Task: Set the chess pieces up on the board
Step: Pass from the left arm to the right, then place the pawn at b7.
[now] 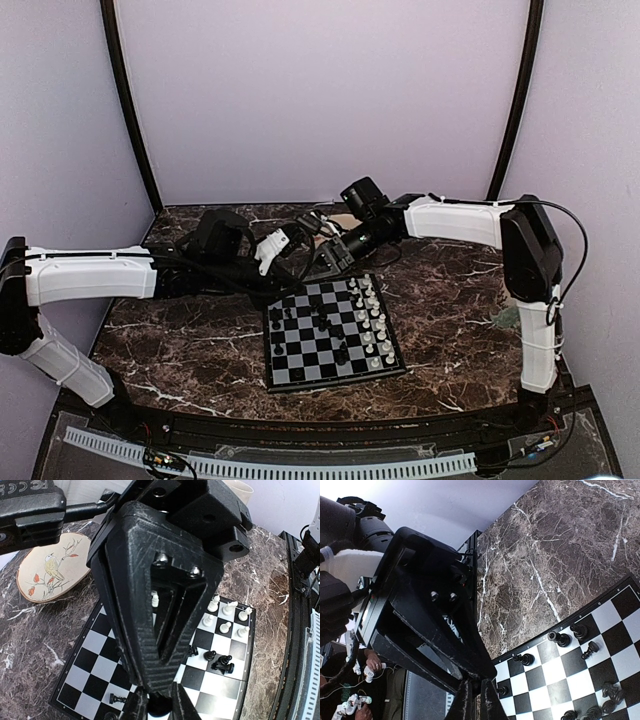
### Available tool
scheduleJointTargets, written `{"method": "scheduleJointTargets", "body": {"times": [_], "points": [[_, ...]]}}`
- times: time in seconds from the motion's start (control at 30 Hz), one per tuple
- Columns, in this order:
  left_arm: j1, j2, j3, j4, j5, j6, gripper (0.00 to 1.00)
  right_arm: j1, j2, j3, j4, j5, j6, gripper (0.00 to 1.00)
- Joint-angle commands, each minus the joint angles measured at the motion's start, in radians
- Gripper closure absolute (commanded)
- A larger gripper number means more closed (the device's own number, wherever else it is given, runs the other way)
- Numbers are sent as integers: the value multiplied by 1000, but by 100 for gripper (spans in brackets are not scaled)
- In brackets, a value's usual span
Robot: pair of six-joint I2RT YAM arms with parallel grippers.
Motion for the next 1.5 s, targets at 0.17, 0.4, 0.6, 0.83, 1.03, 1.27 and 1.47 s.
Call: {"method": "scheduleJointTargets", "body": {"times": [0.17,0.4,0.6,0.83,1.03,1.27,1.47], "points": [[-2,-11,-2,-12,-71,14,65,16,6,54,-58,68,-104,97],[-1,-152,-30,5,-123,17,42,17,-29,24,-101,195,-220,97],[37,-202,39,-32,-210,42,34,36,-41,19,-130,316,-317,97],[245,-214,11,44,-200,-58,35,151,-71,-22,-128,571,-467,96],[290,-280,-51,86,-204,-57,35,260,-75,-100,-87,704,-559,95],[292,-294,-63,85,-199,-59,35,348,-44,-125,-75,808,-625,95],[292,-299,-66,87,-188,-61,34,365,-31,-131,-65,836,-634,95]]}}
